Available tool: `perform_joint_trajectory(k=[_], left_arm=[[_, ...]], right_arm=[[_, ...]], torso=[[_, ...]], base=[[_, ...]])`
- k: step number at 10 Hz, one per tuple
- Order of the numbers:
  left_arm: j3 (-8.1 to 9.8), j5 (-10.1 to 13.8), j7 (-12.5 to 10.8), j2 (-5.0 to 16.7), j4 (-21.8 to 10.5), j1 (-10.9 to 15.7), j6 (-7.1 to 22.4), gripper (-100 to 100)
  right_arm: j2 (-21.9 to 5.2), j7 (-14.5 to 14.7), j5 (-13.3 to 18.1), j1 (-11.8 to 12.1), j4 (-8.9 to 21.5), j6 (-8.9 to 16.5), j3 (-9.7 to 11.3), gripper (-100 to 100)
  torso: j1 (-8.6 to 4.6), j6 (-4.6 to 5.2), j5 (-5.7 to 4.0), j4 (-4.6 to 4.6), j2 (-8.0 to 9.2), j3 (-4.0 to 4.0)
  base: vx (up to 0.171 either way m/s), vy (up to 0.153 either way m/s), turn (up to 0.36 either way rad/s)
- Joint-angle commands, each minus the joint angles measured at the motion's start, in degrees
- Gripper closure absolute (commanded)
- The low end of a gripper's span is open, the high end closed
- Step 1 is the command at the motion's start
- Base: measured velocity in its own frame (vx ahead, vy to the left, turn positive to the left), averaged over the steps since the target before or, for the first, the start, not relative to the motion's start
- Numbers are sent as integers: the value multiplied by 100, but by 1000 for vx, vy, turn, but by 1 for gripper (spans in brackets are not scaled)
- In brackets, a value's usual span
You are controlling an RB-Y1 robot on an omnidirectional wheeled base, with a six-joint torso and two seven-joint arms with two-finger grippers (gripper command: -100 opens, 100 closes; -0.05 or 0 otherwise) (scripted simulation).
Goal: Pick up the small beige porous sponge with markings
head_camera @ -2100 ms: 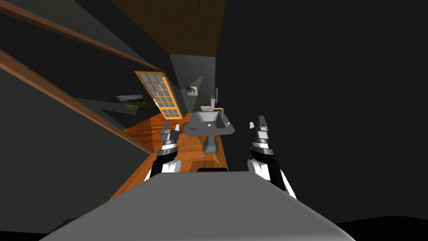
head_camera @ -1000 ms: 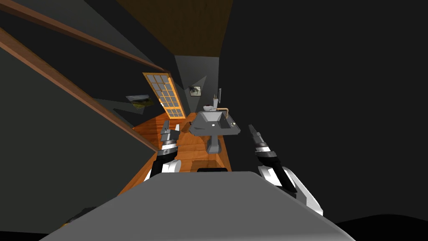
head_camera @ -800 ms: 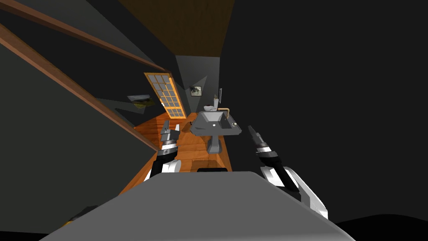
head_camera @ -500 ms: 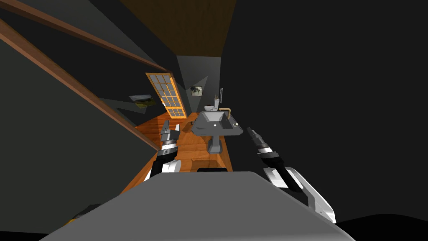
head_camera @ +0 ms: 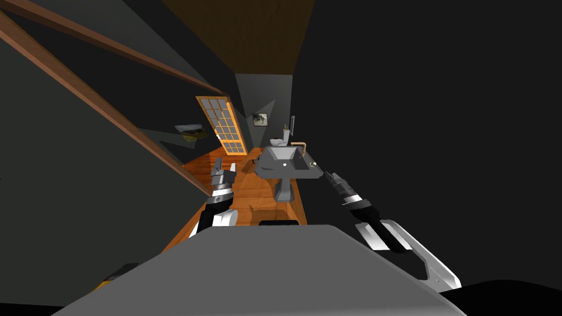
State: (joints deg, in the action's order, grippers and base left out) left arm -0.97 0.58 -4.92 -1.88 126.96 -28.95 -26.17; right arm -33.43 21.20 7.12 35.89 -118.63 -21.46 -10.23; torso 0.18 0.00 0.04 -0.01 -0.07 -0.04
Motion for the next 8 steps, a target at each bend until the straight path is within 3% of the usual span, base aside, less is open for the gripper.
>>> perform_joint_trajectory(k=[1,8], left_arm=[[0,0,0,0,0,0,0,0],[0,0,0,0,0,0,0,0]], right_arm=[[-210,60,67,27,65,9,-27,-100],[-1366,462,645,286,770,-47,-226,-100]], torso=[[0,0,0,0,0,0],[-2,1,0,0,1,1]], base=[[17,45,20],[19,50,45]])
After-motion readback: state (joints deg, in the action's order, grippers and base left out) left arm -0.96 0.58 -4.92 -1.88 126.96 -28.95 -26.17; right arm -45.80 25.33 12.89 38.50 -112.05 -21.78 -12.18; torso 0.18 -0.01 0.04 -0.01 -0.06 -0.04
